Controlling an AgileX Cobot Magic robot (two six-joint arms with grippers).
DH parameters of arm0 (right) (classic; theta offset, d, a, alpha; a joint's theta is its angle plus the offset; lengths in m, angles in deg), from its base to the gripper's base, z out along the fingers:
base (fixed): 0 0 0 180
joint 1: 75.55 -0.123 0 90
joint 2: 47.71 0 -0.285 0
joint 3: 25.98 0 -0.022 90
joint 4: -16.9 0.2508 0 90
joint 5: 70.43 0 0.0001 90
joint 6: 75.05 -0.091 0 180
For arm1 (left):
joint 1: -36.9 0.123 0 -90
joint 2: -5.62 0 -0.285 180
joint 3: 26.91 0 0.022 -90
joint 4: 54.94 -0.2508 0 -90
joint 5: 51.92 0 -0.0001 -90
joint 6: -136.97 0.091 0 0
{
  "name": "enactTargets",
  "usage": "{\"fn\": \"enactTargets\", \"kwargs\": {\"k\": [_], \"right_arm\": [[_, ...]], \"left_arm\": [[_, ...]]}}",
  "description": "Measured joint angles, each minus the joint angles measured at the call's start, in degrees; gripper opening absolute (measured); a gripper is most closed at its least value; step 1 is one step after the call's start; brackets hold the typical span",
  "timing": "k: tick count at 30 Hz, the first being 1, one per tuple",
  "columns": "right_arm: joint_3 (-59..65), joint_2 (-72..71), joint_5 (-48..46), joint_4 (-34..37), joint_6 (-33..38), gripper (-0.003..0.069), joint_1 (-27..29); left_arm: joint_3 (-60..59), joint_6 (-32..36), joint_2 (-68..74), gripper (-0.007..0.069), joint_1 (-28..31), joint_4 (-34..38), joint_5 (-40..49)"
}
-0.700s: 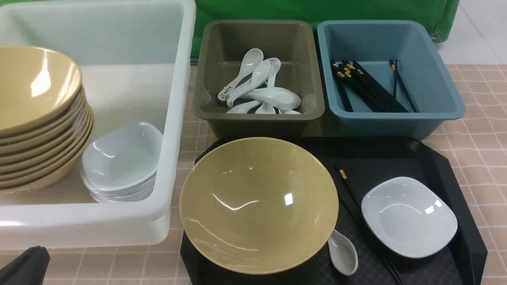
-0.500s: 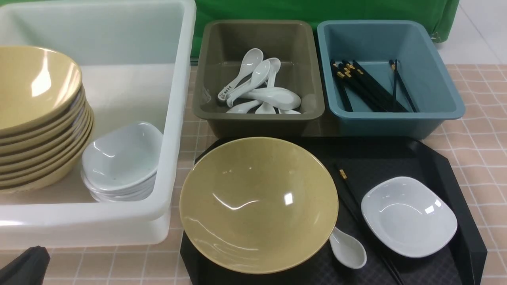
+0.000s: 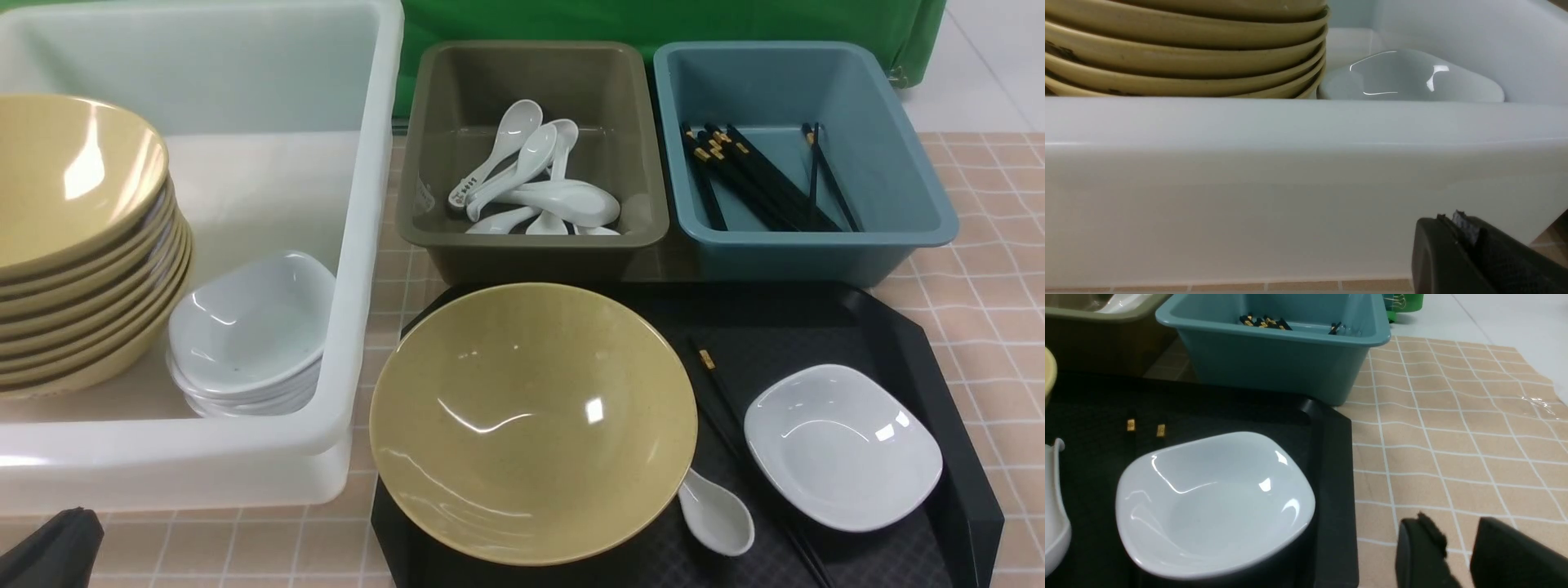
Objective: On brown table put chopsticks spoon bowls plates into blue grey white boxes.
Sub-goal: 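Grasp the large bowl on the tray by its rim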
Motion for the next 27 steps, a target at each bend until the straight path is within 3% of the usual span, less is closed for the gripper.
{"fn": "enactTargets", "kwargs": {"k": [22,27], "right_arm": [[0.0,0.0,0.3,0.0,0.0,0.0236,0.0],[0.2,0.0,6.6,0.0,-0.2,0.0236,0.0]], "left_arm": [[0.0,0.2,0.0,-0.001,0.0,-0.2,-0.2],[0.0,0.1,0.0,-0.001,0.0,0.2,-1.4]]}}
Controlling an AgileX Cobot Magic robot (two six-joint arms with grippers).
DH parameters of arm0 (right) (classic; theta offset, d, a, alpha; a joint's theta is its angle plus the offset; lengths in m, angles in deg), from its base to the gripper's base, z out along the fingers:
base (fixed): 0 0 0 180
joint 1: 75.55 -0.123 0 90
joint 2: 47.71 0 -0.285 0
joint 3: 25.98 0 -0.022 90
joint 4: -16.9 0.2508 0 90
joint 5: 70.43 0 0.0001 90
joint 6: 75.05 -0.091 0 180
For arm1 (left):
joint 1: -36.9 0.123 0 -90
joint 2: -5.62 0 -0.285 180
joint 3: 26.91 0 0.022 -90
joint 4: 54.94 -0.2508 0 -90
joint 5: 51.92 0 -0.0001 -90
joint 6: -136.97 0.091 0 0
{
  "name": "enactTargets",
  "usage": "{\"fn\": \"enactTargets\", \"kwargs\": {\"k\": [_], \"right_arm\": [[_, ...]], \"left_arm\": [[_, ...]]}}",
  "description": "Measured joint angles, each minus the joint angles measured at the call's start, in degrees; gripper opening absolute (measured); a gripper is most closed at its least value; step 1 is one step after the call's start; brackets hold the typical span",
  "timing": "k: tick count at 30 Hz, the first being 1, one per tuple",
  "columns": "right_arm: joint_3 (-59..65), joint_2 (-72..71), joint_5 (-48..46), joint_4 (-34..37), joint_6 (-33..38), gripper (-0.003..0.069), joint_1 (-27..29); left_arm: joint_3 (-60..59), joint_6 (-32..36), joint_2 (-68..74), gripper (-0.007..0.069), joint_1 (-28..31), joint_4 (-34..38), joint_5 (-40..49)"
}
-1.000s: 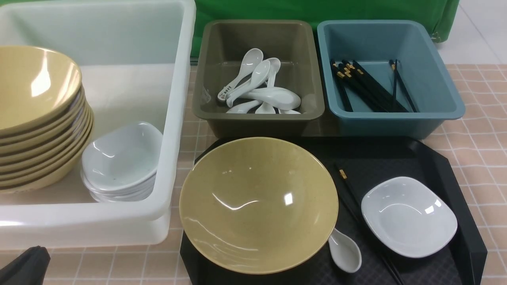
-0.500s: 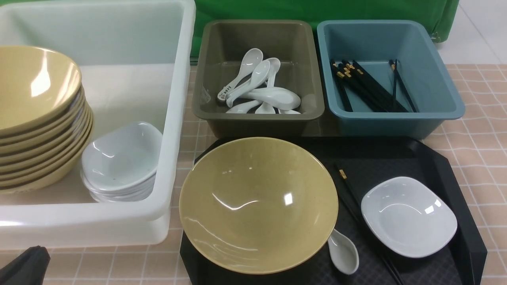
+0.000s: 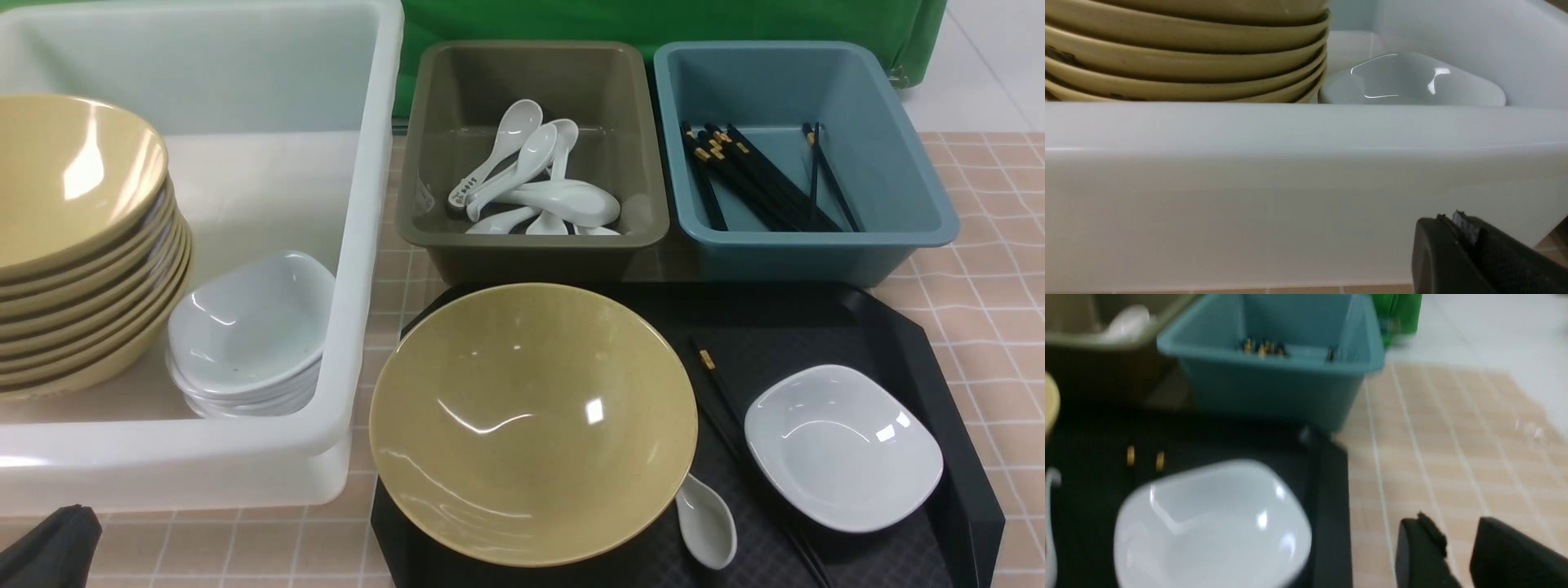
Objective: On brown table put chopsticks spoon bowls plates into blue grey white boxes.
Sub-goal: 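Grasp the large bowl on the tray by its rim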
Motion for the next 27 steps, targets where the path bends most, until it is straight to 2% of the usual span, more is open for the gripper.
{"fn": "enactTargets", "kwargs": {"k": [5,6,9,14,17,22,24,27], "right_arm": [[0.0,0.0,23.3,0.0,-8.2,0.0236,0.0],[0.0,0.0,24.1,0.0,-8.6,0.0236,0.0],[0.0,0.0,36.5,0.0,-14.6,0.0236,0.0],[0.0,0.0,45.1,0.0,-19.8,0.0236,0.0],[0.0,0.0,47.8,0.0,-21.9,0.023,0.0],[-4.4,-0.1,45.4,0.1,-22.8,0.0131,0.0],[-8.9,0.3,41.7,0.1,-21.8,0.0064,0.0],[-15.7,2.9,35.6,0.1,-19.7,0.0039,0.0]], "left_arm": [[0.0,-0.5,0.0,-0.001,0.0,2.9,-16.4],[0.0,-0.5,0.0,-0.001,0.0,3.1,-16.4],[0.0,-1.9,0.0,-0.001,0.0,6.6,-30.3],[0.0,-3.4,0.0,-0.001,0.0,11.3,-48.4],[0.0,-8.3,0.0,-0.001,0.0,12.5,-55.2],[0.8,-21.6,-0.1,-0.001,0.0,12.1,-59.4],[5.0,-25.4,-0.1,-0.001,0.0,12.0,-54.3],[12.1,-25.1,1.4,-0.001,0.0,12.0,-46.8]]}}
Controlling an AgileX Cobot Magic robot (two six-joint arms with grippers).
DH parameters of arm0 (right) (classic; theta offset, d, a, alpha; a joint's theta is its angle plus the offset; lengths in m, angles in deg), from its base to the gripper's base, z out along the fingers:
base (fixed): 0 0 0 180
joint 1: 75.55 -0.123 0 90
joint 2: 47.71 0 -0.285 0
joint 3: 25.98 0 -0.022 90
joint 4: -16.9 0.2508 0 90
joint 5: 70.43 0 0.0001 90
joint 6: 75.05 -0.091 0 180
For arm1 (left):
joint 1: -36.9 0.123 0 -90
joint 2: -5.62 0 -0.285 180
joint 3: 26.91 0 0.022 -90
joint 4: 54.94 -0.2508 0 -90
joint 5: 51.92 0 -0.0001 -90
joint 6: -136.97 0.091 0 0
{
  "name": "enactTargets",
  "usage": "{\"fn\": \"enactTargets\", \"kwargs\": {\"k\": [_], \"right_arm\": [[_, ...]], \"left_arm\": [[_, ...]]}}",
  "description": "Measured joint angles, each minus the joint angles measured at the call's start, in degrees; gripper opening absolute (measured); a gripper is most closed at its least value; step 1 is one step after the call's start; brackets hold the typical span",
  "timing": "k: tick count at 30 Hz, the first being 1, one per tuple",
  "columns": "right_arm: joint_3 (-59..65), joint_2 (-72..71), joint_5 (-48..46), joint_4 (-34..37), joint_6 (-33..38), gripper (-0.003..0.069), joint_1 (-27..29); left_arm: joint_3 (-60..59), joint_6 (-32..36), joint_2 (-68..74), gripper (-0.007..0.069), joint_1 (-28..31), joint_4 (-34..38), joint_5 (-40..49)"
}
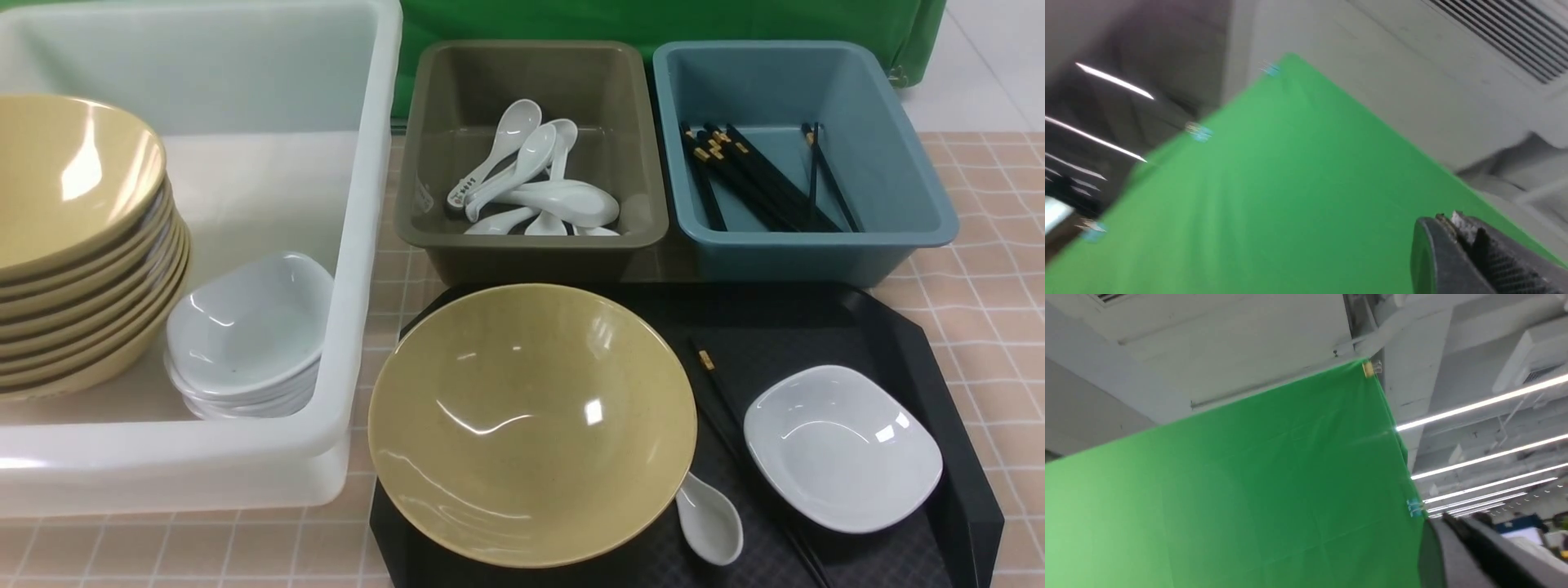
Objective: On brown table put chopsticks spoon bowls plates into blue grey white boxes.
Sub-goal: 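Grasp the large bowl on the tray by its rim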
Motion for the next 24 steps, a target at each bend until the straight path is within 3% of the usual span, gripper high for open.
{"fn": "enactTargets", "kwargs": {"k": [5,9,12,13,14,15,19,22,24], "right_arm": [[-15.0,11.8,-22.4,-0.1,7.4,0.0038,0.0],[-18.7,20.2,-34.8,-0.1,14.6,0.0038,0.0],[-19.5,28.2,-48.0,0.0,19.5,0.0038,-0.8],[-19.5,28.6,-48.0,0.0,19.5,0.0038,-0.8],[-19.5,31.5,-53.7,1.0,20.9,0.0038,-1.7],[-19.5,31.5,-54.4,1.3,21.2,0.0038,-1.8],[-19.1,37.1,-61.6,10.1,33.9,0.0038,-4.6],[-18.8,38.9,-60.4,16.2,46.4,0.0038,-7.7],[-18.6,39.6,-58.3,18.7,51.3,0.0038,-10.1]], "left_arm": [[15.7,18.5,15.7,-0.001,0.0,-2.7,12.1],[22.1,24.9,26.6,-0.001,0.0,-3.2,22.7],[30.7,26.8,37.7,-0.001,0.0,-1.7,45.7],[31.3,26.7,38.3,-0.001,0.0,-1.4,45.7],[34.8,27.2,42.5,-0.001,0.0,1.2,54.8],[35.7,27.5,43.7,-0.001,0.0,2.1,57.2],[43.2,36.6,55.9,-0.001,-0.2,14.2,77.1],[46.4,43.8,63.7,-0.001,-3.3,20.6,84.2],[48.7,45.2,69.0,-0.0009,-7.8,21.6,85.6]]}}
